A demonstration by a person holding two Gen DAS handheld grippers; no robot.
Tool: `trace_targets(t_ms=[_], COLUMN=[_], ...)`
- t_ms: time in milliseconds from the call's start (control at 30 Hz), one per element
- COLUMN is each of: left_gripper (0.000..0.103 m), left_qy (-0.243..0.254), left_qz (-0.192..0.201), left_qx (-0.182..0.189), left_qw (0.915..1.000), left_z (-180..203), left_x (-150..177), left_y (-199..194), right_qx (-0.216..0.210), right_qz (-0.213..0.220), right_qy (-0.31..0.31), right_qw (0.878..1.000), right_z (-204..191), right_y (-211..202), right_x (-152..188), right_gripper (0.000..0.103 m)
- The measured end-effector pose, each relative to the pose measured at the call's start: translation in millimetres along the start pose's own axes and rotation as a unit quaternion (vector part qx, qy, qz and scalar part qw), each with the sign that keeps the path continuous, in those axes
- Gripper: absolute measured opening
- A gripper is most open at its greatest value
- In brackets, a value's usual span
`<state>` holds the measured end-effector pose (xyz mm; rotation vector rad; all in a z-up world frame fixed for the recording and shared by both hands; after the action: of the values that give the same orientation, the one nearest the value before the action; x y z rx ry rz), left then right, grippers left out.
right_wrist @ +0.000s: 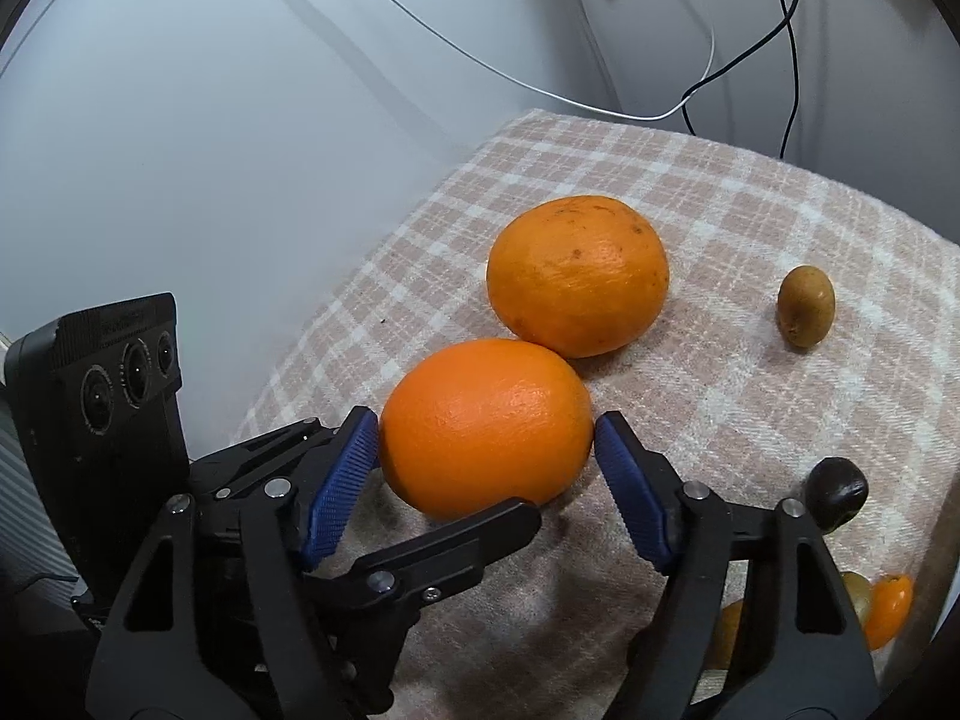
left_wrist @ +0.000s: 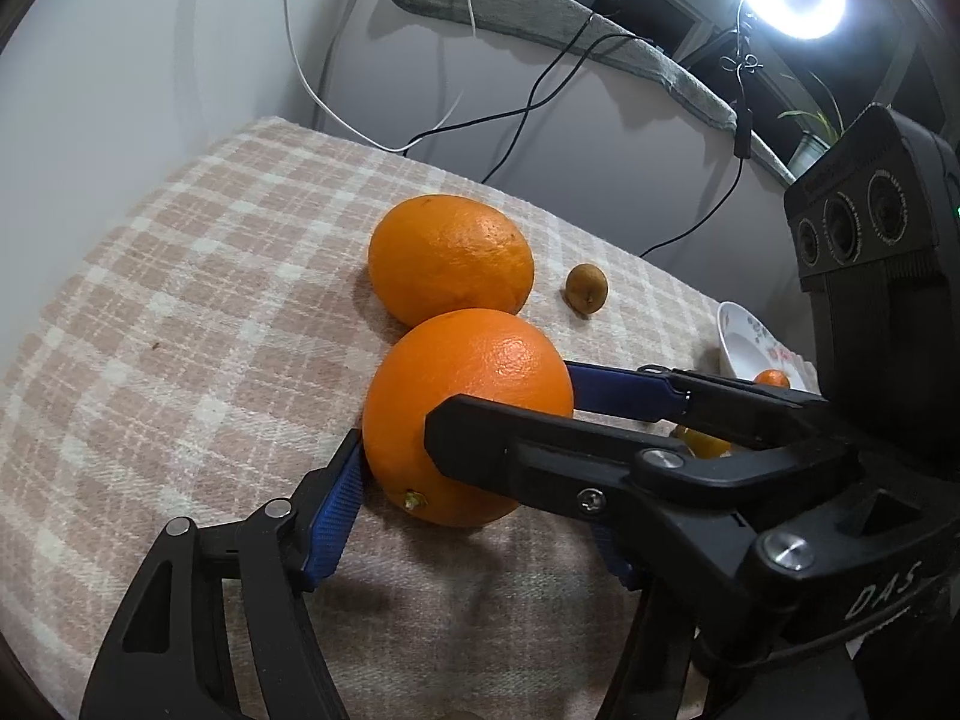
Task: Organize fruits
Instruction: 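Lift the large orange with the left tool and carry it over the plate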
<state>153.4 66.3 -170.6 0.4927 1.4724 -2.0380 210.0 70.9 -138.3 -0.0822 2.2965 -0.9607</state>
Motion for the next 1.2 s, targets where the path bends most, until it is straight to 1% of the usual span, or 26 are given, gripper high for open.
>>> trace_targets(t_ms=[367, 567, 867, 1200], left_gripper=[0.065, 0.065, 0.065, 0.065], left_qy=[0.013, 0.028, 0.055, 0.099], left_qz=[0.014, 0.026, 0.033, 0.027], left_qx=[-0.006, -0.004, 0.012, 0.046], left_qw=[0.9998, 0.9993, 0.9979, 0.9936], left_z=[11, 27, 69, 135], left_x=[-1, -3, 0, 8], left_y=[-13, -26, -35, -28], right_qx=[-0.003, -0.001, 0.013, 0.047], right_qz=[0.015, 0.033, 0.066, 0.107], right_qy=[0.003, -0.001, 0.007, 0.033], right_qw=[1.0, 0.999, 0.998, 0.993], right_z=[-5, -9, -1, 31], right_y=[-13, -35, -78, -136], right_x=[2, 3, 15, 36], right_gripper=[0.077, 0.077, 0.077, 0.077])
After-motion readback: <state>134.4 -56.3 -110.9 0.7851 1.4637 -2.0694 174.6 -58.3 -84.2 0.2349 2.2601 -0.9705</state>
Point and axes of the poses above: each gripper's, at about its wrist camera, not at the fingertips, and y roughly the way its jaws point, z to its right, x to its underside, the point moved 9 cm from there along y, roughly the way its jaws point, and after that the axes turned 4 degrees about -x, right-handed, at the moved point
